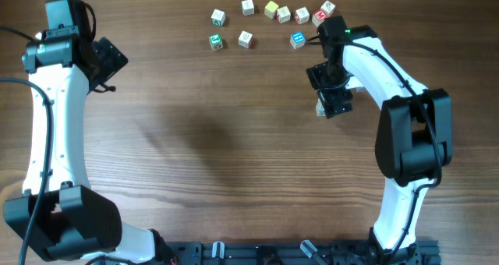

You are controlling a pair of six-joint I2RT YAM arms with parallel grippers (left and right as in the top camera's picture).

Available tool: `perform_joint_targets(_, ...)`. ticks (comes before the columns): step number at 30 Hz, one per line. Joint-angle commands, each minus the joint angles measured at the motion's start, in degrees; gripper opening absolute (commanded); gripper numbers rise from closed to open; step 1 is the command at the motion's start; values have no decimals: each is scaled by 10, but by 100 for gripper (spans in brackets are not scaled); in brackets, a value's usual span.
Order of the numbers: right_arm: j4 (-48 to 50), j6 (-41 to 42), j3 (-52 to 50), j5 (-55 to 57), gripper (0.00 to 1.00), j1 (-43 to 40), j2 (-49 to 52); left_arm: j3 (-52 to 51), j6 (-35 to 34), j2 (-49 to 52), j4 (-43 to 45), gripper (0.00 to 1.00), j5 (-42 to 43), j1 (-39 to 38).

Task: Form a tower

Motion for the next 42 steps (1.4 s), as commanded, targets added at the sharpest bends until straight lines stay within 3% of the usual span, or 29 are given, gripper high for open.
perform_joint_targets(1, 6, -4, -6, 9, 96, -1, 13, -3, -10, 5, 0, 100, 1, 2)
perform_joint_targets(24, 5, -4, -6, 2, 99, -1, 28, -3, -10, 5, 0, 100, 1, 2)
perform_joint_targets(31, 8, -7, -6, -11, 95, -1, 41, -3, -10, 5, 0, 100, 1, 2)
perform_joint_targets(38, 5, -20, -6, -11, 85, -1, 41, -3, -10, 5, 0, 100, 1, 2)
perform_joint_targets(40, 3, -25, -6, -11, 85, -1, 41, -3, -10, 5, 0, 100, 1, 2)
perform_joint_targets(42, 3, -39, -6, -11, 94, -1, 41, -3, -10, 5, 0, 100, 1, 2)
